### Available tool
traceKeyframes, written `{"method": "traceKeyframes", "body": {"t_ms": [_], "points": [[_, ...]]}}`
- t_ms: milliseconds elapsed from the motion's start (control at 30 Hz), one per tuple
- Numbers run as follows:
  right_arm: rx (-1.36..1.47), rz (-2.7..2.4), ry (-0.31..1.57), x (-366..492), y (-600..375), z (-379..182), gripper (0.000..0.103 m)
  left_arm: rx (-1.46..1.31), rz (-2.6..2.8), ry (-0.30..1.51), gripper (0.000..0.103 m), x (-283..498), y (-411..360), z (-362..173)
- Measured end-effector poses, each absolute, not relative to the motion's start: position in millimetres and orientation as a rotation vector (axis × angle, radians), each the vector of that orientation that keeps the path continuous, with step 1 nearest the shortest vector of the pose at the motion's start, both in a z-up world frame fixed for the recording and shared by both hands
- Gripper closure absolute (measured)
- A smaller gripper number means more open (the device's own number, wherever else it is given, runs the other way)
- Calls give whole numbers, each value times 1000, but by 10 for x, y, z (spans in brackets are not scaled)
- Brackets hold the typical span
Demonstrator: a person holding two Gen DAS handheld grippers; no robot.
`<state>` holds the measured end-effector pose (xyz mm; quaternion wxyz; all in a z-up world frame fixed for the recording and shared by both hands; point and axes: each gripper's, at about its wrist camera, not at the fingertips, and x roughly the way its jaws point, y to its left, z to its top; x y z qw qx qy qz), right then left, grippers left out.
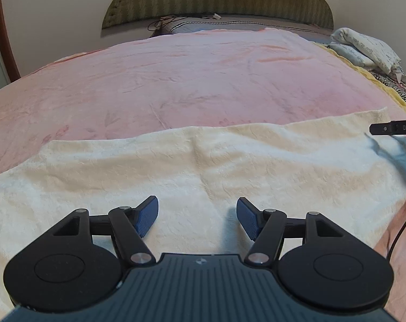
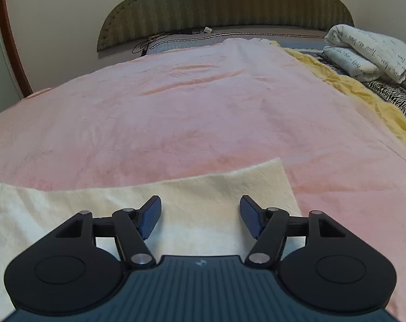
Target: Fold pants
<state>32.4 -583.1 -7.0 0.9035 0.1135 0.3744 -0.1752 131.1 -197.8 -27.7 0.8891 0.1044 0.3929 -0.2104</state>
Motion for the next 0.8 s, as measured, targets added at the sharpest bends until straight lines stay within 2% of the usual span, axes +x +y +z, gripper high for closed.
{"method": "traceKeyframes", "body": {"t_ms": [233,400,433,500,633,733,800], "points": [[301,-426,736,511,-6150,-134,34,230,-423,824,33,1321,-2075,-353],[392,-441,592,44,-6116,70,34,248,-428,802,30,1282,-2100,-371],[436,-401,585,-84,-6101,75,31,247,-432,802,30,1282,-2102,-372],[520,-302,597,-252,-6095,18,24,235,-442,799,30,1271,-2111,-364],[524,-316,657,-308,-6138,-171,24,304,-485,785,25,1207,-2249,-420],[497,-564,552,-520,-6107,5,23,370,-482,725,24,1115,-2278,-425],[568,-522,448,-787,-6063,68,23,352,-491,712,25,1088,-2254,-392]]}}
